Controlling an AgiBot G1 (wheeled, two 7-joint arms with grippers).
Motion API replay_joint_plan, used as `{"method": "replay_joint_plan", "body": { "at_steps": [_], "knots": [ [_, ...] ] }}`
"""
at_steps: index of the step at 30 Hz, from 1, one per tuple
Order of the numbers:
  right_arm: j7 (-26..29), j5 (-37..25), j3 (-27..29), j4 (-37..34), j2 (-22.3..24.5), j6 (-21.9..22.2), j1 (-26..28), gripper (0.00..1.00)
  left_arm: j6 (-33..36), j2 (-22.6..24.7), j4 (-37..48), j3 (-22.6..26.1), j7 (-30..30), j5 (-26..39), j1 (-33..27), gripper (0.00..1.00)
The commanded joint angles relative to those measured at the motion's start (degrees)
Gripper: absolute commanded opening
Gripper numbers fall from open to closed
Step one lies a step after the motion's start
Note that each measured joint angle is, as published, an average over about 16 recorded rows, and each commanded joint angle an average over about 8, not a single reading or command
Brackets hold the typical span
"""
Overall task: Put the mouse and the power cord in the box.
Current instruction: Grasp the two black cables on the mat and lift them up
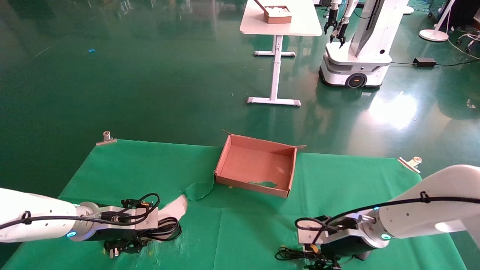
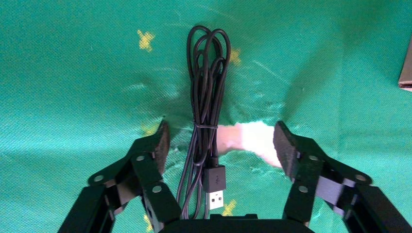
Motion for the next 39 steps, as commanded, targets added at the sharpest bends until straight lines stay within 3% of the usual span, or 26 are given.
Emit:
{"method": "replay_joint_plan", "body": {
  "at_steps": [1, 39],
  "knots": [
    [0.0, 0.0, 0.0, 0.1, 0.0, 0.0, 0.0, 0.0, 0.0, 0.0, 0.0, 0.0, 0.0, 0.0, 0.0, 0.0],
    [0.2, 0.9, 1.1, 1.3, 1.4, 0.1, 1.3, 0.0, 0.6, 0.0, -2.2, -0.8, 0.5, -1.8, -0.9, 0.0]
  ]
}}
